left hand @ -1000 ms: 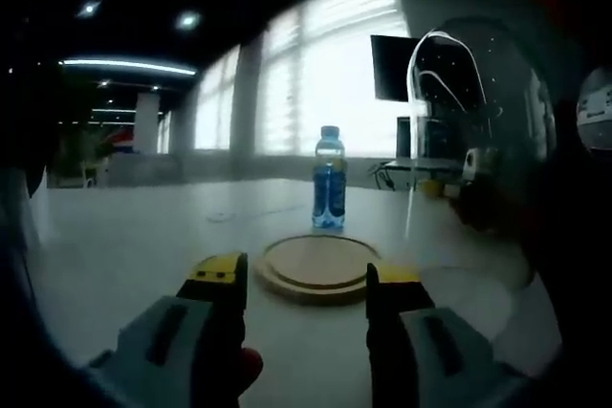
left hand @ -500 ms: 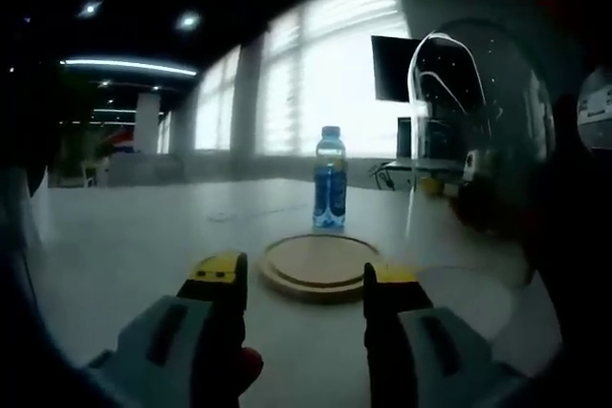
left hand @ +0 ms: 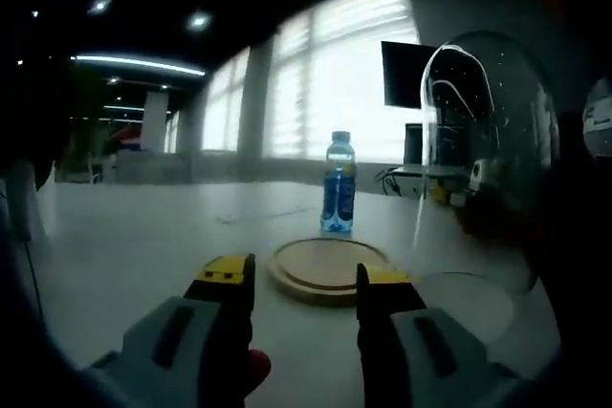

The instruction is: Open the cover put in the Mizone put the cover back on

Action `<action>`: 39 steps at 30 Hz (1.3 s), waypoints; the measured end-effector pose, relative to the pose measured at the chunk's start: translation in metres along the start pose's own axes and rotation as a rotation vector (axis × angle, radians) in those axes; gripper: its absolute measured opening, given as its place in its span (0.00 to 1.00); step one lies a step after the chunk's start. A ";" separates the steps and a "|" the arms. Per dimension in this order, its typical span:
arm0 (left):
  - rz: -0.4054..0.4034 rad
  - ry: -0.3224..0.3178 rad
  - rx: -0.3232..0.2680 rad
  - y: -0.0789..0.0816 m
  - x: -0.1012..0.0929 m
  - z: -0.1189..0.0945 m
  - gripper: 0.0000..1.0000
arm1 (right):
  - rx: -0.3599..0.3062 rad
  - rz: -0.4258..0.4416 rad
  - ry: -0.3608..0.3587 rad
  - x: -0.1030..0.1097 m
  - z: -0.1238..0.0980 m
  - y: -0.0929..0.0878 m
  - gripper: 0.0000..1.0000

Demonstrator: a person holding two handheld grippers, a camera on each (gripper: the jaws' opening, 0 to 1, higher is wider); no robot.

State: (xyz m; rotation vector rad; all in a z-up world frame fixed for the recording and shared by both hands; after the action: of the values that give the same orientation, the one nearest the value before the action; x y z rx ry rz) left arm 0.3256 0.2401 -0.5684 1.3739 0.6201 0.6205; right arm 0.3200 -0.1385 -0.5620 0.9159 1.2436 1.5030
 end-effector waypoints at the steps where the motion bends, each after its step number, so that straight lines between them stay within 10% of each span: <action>1: 0.003 -0.002 0.004 -0.001 -0.001 0.000 0.35 | 0.002 -0.003 -0.001 0.000 0.000 0.000 0.14; 39: -0.011 -0.037 0.019 -0.006 -0.007 0.002 0.33 | 0.010 -0.022 0.032 0.010 0.092 0.059 0.18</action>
State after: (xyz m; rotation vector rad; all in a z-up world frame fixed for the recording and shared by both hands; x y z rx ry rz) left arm 0.3227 0.2332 -0.5743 1.3962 0.6047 0.5805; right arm 0.3922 -0.1058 -0.4856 0.8851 1.2811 1.5009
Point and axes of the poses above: the point that each gripper's makers call its tool centre point, and the gripper's own axes: z roughly forward along the fingers, x roughly to its left, y roughly out of its top, the point moved 5 cm from there along -z, roughly backward along the fingers, and after that the axes turned 5 degrees about -x, right-handed, at the moved point
